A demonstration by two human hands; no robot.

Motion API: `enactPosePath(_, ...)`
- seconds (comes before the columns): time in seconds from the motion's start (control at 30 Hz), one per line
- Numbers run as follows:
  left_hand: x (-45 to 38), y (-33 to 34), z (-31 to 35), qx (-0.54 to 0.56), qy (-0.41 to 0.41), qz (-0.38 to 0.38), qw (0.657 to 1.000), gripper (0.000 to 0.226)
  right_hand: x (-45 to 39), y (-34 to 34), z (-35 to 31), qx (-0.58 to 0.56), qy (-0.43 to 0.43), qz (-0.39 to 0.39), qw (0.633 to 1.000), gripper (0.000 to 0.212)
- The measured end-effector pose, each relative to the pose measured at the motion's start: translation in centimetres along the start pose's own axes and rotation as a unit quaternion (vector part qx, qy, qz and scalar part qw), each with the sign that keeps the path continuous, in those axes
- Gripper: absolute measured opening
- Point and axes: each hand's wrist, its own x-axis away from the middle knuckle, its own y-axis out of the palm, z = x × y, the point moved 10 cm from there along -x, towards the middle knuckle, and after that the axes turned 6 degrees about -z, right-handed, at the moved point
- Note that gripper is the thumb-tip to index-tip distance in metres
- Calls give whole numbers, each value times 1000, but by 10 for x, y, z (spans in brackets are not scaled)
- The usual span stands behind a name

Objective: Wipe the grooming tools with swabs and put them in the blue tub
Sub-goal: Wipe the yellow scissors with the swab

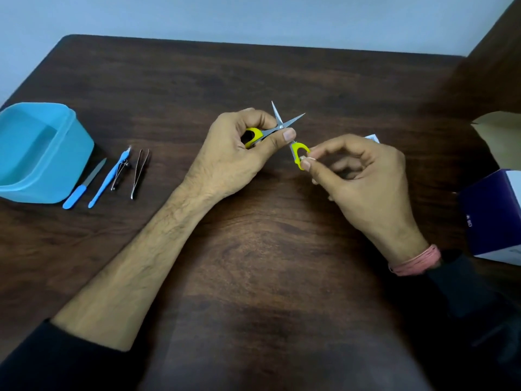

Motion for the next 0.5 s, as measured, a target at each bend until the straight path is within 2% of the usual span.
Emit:
enactPosePath(0.2, 0, 1, 1, 1, -1, 0, 1000, 21, 0, 9, 1, -45, 30, -38, 998, 13)
enactPosePath(0.5, 2, 3, 9, 29, 14, -8, 999, 21, -2, 28, 5, -104, 60, -166, 979, 18)
